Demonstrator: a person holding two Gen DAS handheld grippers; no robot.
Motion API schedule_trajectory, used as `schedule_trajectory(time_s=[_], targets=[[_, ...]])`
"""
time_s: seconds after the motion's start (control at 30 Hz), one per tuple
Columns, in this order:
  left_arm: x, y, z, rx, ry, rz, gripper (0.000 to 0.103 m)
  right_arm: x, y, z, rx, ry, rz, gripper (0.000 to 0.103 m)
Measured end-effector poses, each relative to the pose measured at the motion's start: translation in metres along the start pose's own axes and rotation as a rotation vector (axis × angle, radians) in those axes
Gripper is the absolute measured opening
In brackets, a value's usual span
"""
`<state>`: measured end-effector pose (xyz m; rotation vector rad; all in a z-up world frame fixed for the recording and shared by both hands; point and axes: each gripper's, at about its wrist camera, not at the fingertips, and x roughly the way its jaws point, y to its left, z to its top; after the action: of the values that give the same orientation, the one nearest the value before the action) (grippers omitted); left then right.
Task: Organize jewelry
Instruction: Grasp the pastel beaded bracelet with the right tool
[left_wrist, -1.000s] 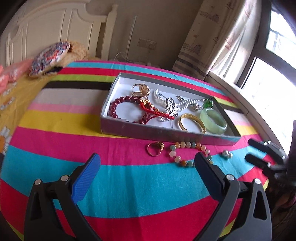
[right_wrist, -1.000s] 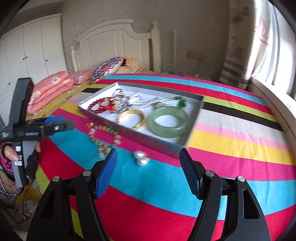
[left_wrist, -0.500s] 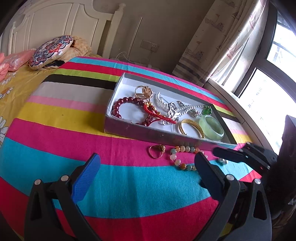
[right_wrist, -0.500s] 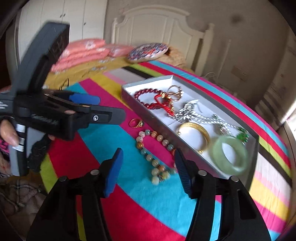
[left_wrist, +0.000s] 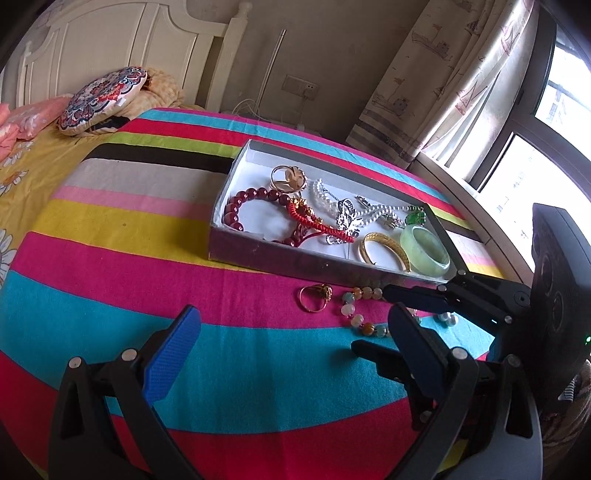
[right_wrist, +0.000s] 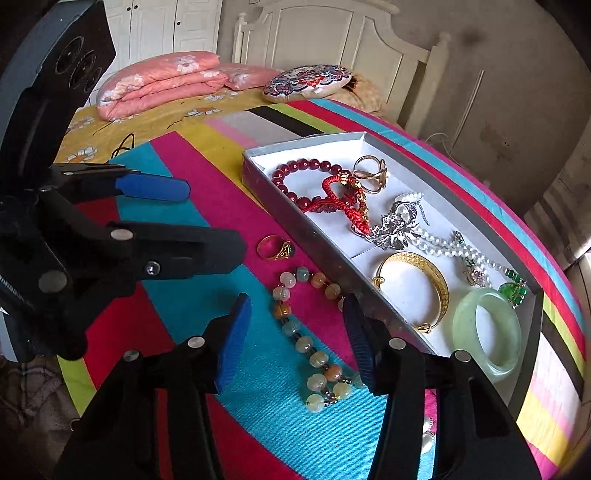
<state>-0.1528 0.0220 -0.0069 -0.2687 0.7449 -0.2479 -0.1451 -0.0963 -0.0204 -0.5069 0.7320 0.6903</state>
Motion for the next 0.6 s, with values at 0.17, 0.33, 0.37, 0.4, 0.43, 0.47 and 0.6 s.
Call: schedule_trajectory(time_s=[0.17, 0.33, 0.37, 0.4, 0.43, 0.47, 0.6], targets=[[0.000, 0.001, 0.000, -0.001, 0.001, 0.002, 0.100, -0.001, 0.004, -0.001, -0.002, 0.003, 0.024, 0.013], [0.000, 0.001, 0.000, -0.003, 0.002, 0.002, 0.100, -0.010, 0.011, -0.006, -0.013, -0.018, 0.026, 0.011], [0.001, 0.001, 0.000, -0.003, 0.003, 0.002, 0.100, -0.014, 0.012, -0.007, -0.010, -0.026, 0.029, 0.011], [0.001, 0.001, 0.001, -0.002, 0.006, 0.002, 0.100, -0.018, 0.011, -0.010, -0.005, -0.037, 0.028, 0.011], [0.001, 0.001, 0.000, -0.003, 0.006, 0.002, 0.100, -0.023, 0.010, -0.012, 0.003, -0.048, 0.026, 0.011], [0.001, 0.001, 0.000, -0.004, 0.007, 0.003, 0.100, -0.031, 0.008, -0.015, 0.020, -0.065, 0.027, 0.011], [0.002, 0.001, 0.000, -0.005, 0.012, 0.007, 0.100, -0.062, -0.003, -0.030, 0.092, -0.133, 0.043, 0.011]])
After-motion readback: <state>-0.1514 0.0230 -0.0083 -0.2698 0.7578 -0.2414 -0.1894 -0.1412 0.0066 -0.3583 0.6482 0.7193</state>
